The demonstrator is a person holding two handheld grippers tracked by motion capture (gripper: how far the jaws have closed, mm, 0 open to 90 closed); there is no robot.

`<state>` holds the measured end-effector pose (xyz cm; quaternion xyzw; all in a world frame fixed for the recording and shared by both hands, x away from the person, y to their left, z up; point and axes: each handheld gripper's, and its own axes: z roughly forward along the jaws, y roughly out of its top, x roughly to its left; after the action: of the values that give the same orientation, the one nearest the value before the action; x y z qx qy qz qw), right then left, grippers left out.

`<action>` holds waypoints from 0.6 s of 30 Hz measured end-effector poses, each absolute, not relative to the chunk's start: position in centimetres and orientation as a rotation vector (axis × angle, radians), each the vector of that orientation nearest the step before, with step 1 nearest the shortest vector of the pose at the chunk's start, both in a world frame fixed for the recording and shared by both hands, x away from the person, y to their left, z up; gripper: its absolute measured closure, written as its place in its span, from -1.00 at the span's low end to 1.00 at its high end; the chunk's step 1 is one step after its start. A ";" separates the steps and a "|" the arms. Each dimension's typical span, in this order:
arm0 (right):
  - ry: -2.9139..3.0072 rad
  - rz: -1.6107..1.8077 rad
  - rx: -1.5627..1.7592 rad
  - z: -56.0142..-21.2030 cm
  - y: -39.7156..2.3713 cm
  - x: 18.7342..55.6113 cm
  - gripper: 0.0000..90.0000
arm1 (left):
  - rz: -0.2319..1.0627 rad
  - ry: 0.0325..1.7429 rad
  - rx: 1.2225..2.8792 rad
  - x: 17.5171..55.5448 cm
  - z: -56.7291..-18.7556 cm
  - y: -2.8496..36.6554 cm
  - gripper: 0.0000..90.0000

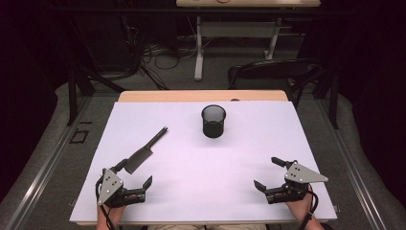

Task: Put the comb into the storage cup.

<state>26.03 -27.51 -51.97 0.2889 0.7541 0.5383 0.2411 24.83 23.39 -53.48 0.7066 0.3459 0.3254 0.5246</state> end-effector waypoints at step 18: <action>2.077 1.466 0.798 -52.1 -27.4 26.2 -1.00 | 0.762 0.859 1.743 25.6 -52.9 22.8 -0.99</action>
<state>26.23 -27.45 -52.07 0.2909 0.7574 0.5346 0.2365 25.60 22.78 -52.92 0.7216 0.3558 0.3156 0.5030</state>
